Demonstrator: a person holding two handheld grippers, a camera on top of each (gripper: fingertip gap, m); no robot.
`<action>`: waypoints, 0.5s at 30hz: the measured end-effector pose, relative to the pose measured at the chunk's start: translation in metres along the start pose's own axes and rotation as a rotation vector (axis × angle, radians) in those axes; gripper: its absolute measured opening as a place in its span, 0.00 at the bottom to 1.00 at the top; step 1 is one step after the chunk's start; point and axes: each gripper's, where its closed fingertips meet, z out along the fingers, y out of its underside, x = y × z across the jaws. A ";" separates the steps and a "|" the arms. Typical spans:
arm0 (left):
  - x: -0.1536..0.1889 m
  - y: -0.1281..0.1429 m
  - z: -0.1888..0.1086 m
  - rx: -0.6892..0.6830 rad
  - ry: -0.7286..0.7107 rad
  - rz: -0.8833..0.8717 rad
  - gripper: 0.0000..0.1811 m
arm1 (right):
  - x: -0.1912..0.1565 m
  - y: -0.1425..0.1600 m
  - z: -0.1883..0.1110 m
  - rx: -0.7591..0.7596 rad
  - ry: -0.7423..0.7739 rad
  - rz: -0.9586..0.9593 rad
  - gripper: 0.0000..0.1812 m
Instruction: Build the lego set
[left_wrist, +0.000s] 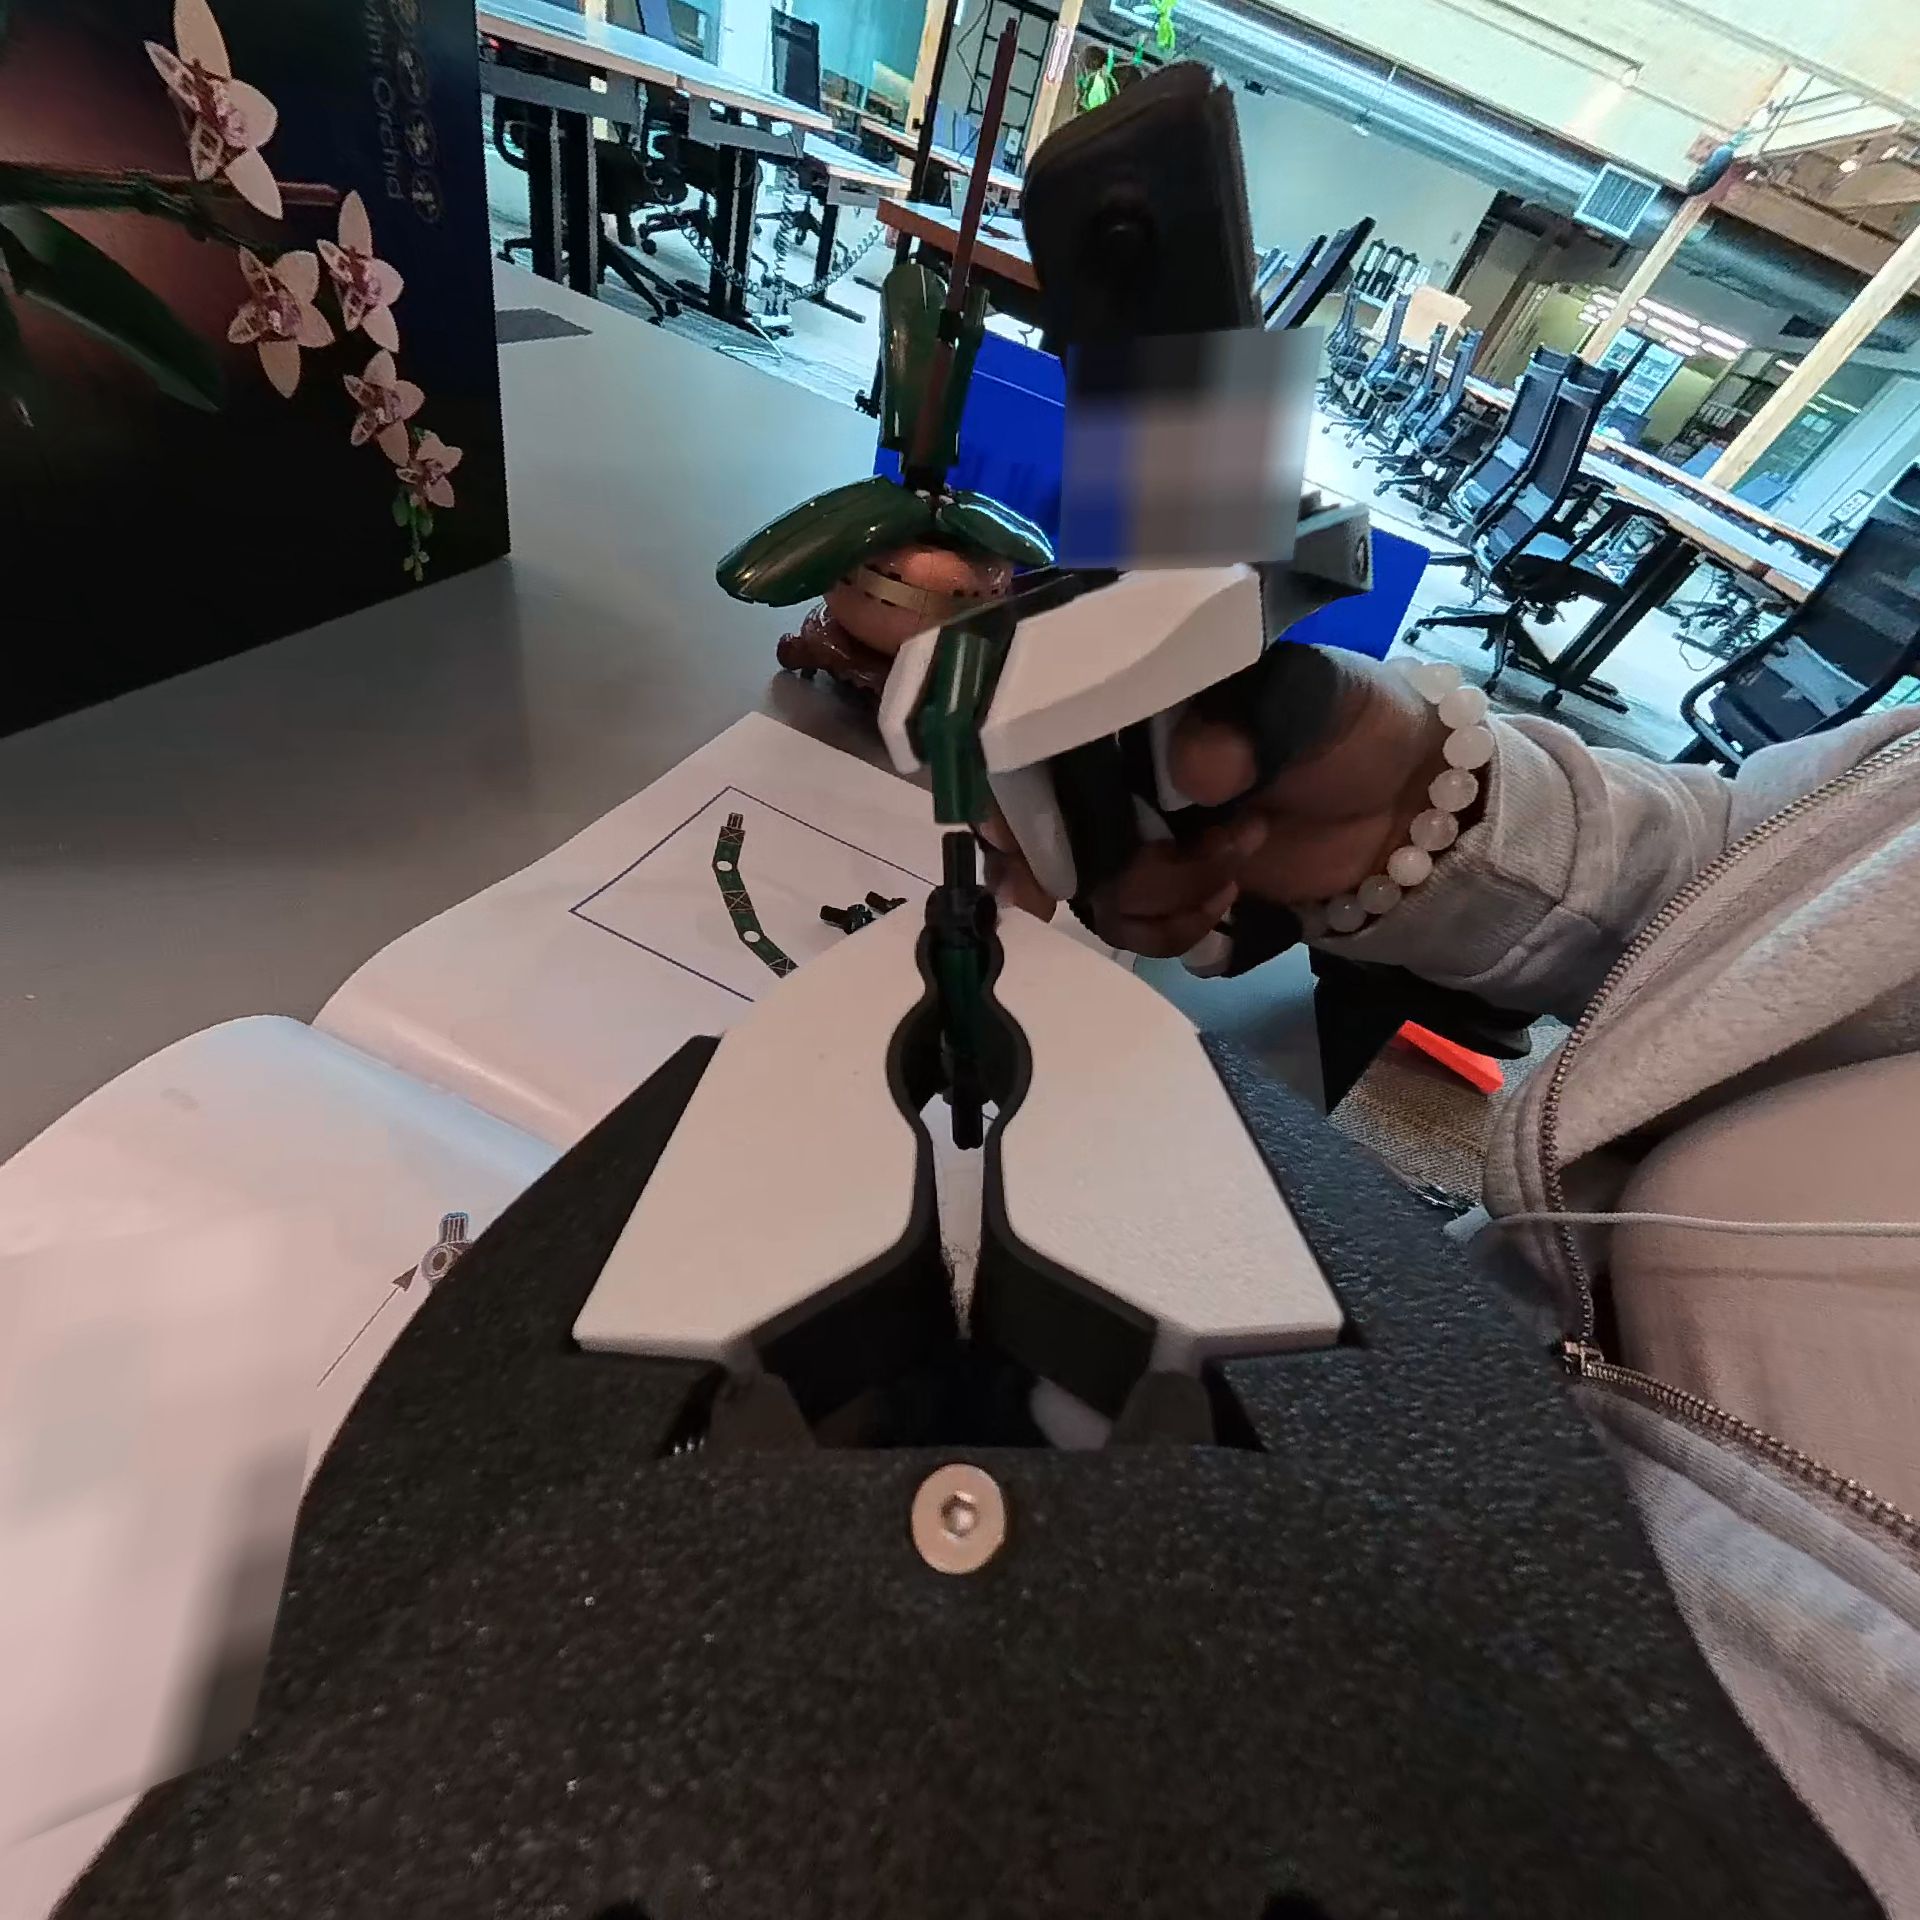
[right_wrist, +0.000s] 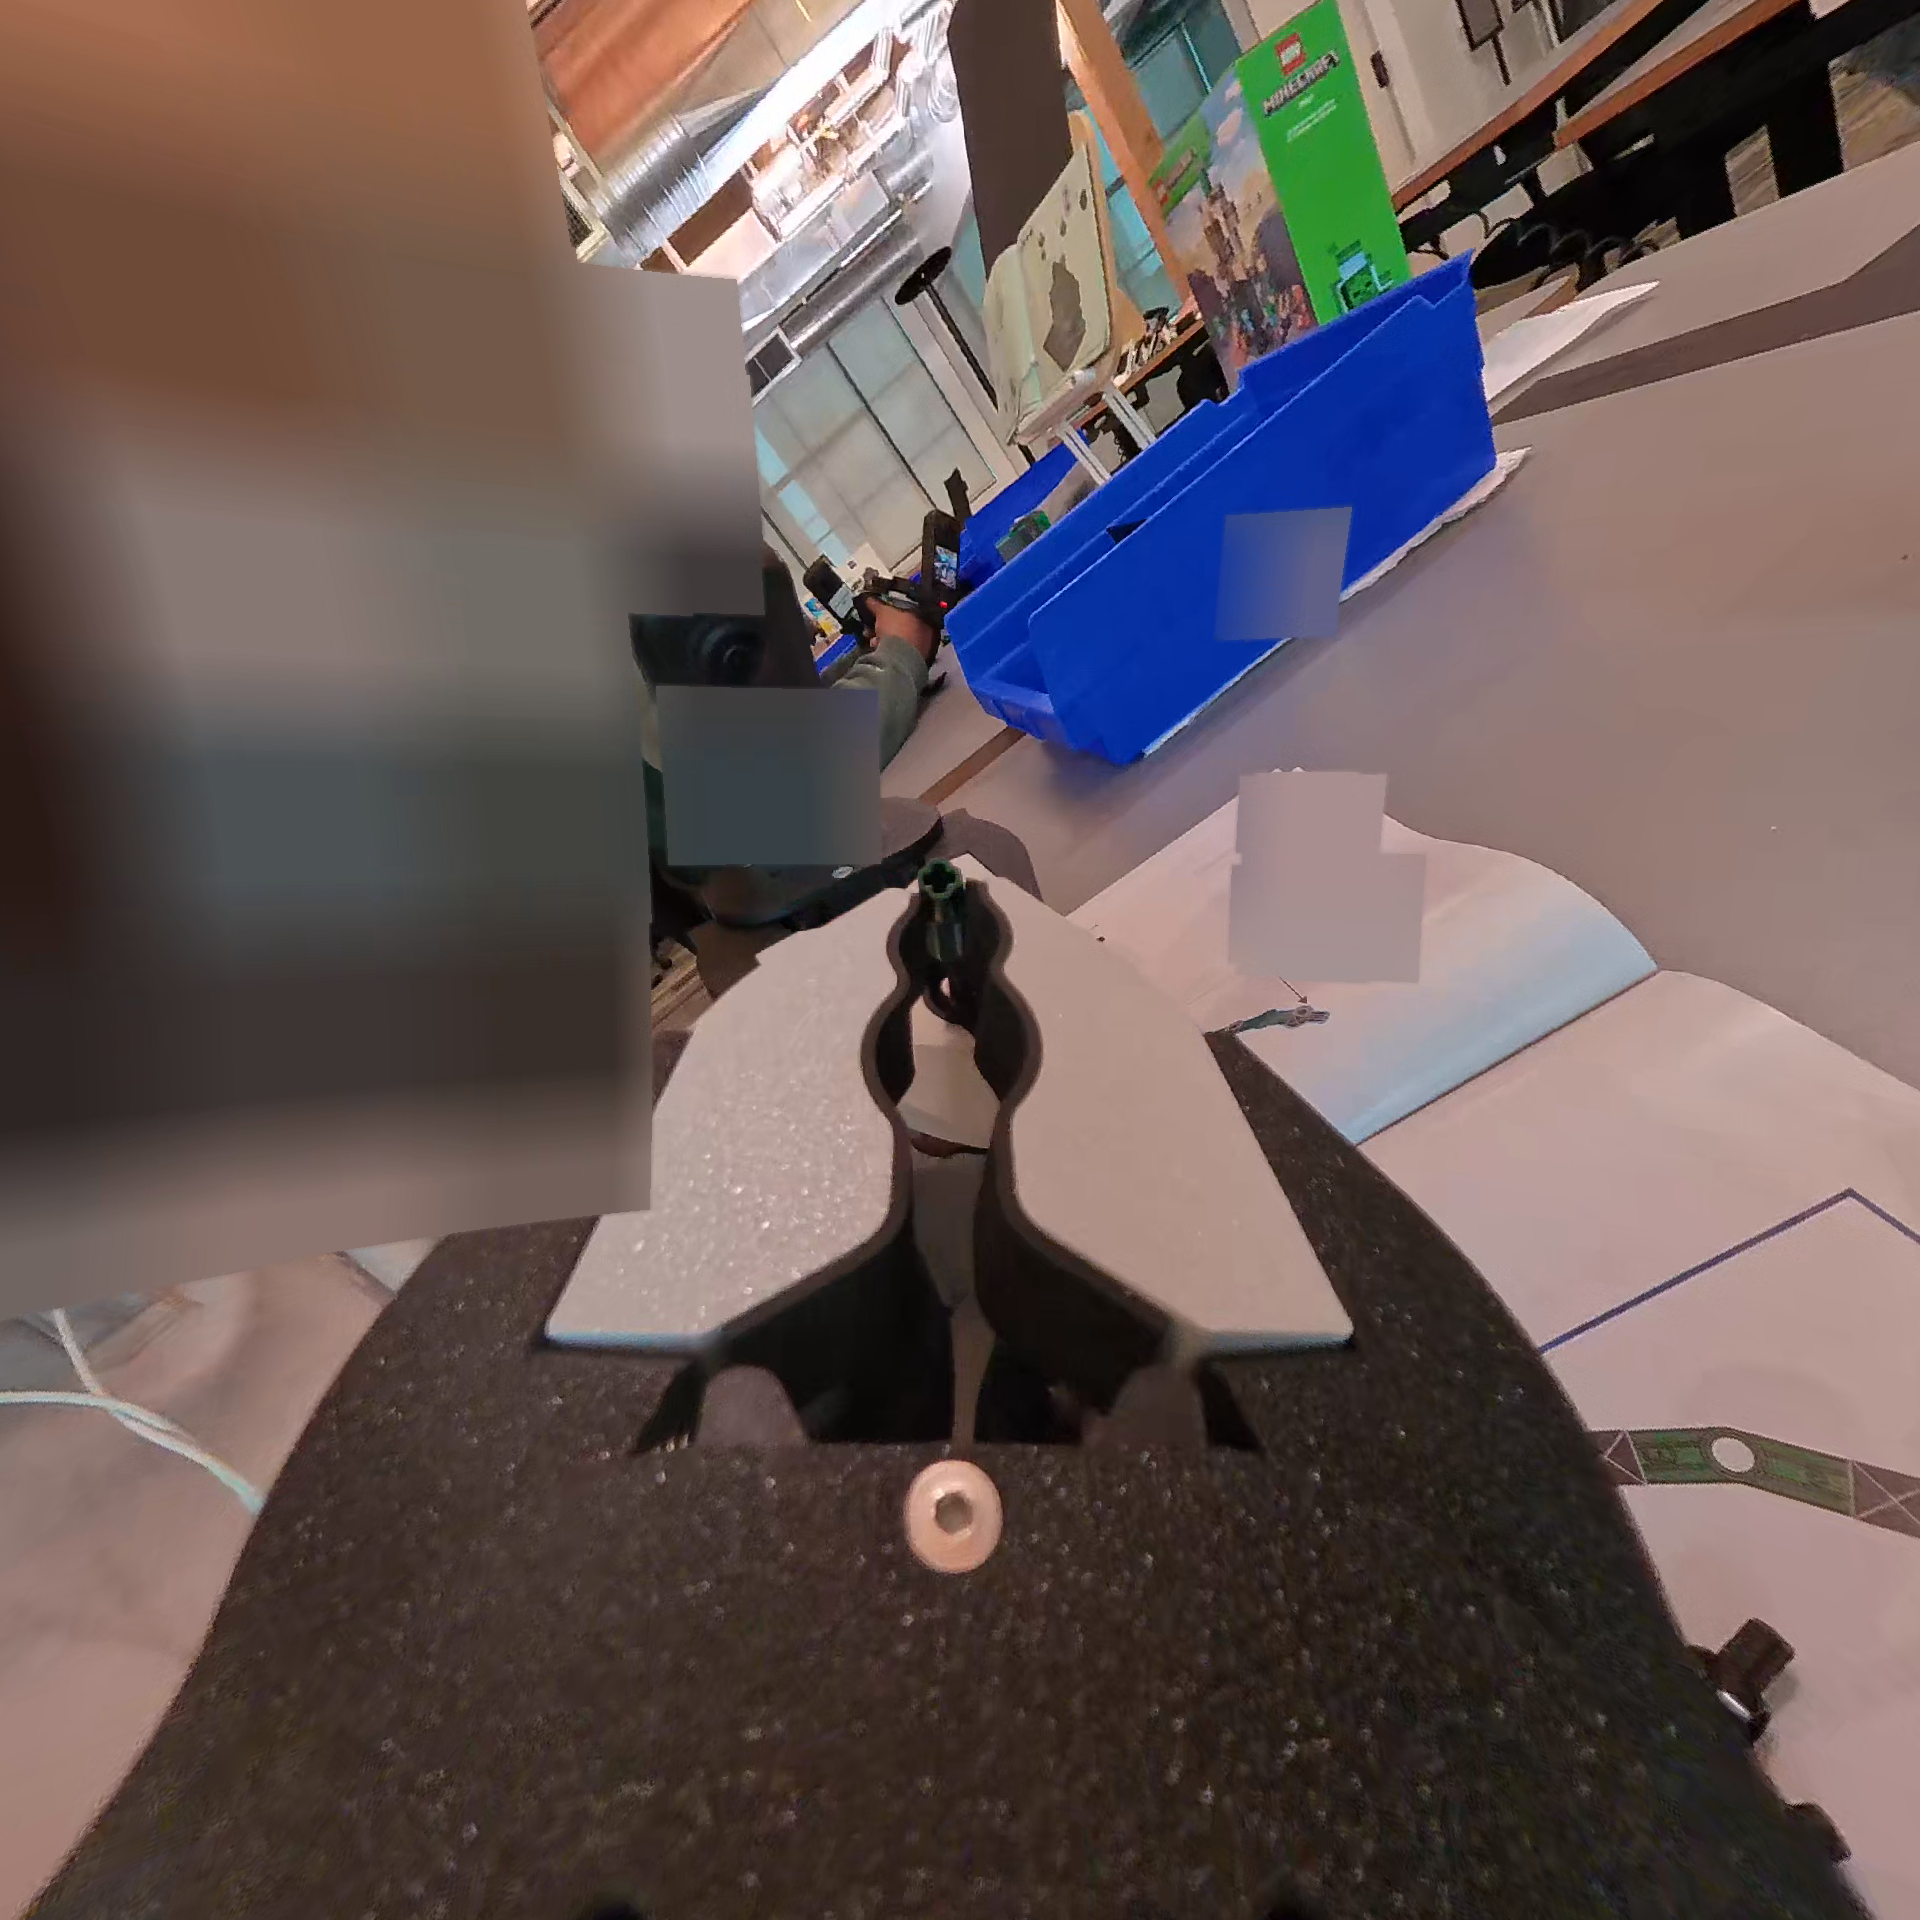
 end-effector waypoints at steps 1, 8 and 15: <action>0.000 0.000 0.000 0.002 0.002 0.001 0.00 | 0.000 0.000 0.000 0.000 0.002 -0.004 0.03; -0.001 0.001 0.000 -0.007 -0.016 0.015 0.00 | 0.003 0.003 -0.002 -0.021 0.019 -0.016 0.03; -0.009 0.000 0.002 -0.017 -0.118 0.133 0.00 | 0.005 0.003 -0.004 -0.028 0.050 -0.080 0.03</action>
